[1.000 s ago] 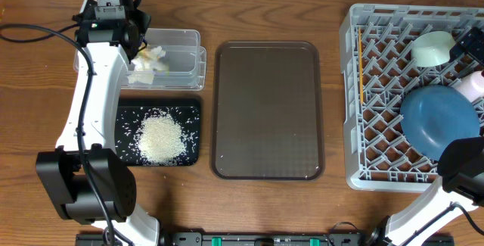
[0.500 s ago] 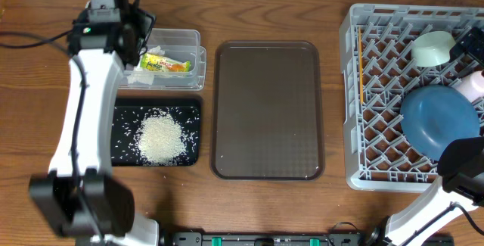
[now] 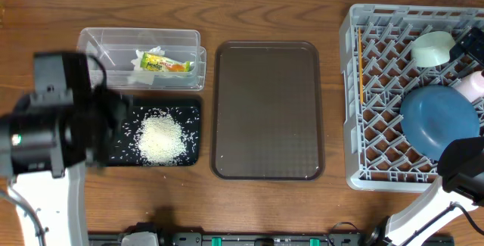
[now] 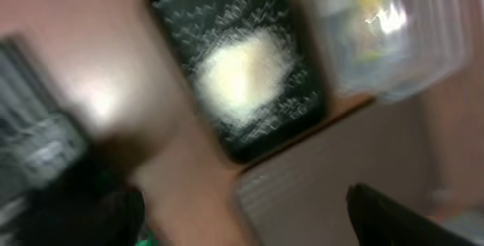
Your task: Sort waste into correct bins and load items into the dishwasher rack
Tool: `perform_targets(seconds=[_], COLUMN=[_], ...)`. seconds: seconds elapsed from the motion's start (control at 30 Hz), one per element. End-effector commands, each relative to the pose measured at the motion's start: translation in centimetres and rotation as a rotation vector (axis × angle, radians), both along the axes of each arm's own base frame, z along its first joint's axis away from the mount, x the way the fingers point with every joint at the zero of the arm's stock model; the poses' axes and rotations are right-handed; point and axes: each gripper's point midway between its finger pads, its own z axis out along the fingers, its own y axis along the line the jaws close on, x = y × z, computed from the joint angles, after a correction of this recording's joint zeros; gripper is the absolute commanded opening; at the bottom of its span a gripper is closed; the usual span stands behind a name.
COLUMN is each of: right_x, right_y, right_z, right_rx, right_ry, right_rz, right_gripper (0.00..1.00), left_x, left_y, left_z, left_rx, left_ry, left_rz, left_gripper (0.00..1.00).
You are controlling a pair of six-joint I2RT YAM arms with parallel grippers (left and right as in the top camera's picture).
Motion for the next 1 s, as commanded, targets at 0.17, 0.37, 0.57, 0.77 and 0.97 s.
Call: perform_targets(seconds=[0.17, 0.37, 0.57, 0.77, 0.97], right_x=[-0.1, -0.1, -0.1, -0.1, -0.1], right_y=[-0.1, -0.1, -0.2, -0.1, -0.1], right_z=[0.1, 0.1, 0.1, 0.1, 0.1], right_rx=[0.002, 0.002, 0.001, 0.002, 0.002], right_ry=[-0.001, -0.002, -0.001, -0.002, -0.002], right_rz=[-0.021, -0.021, -0.021, -0.021, -0.021], right_gripper=[0.99, 0.99, 0.99, 0.99, 0.99], left_x=[-3.1, -3.1, -3.4, -4.4, -2.7], left_y=[0.2, 0.2, 0.1, -0.1, -0.9], left_z=[0.1, 0.1, 0.0, -1.7, -4.9], left_rx=[0.028, 0.028, 0.042, 0.067, 0.172], left_ry=[0.043, 0.043, 0.065, 0.121, -0.019], left_rz=[-0.005, -0.005, -0.079, -0.135, -0.377], left_gripper=[0.89, 0.89, 0.9, 0.9, 0.9])
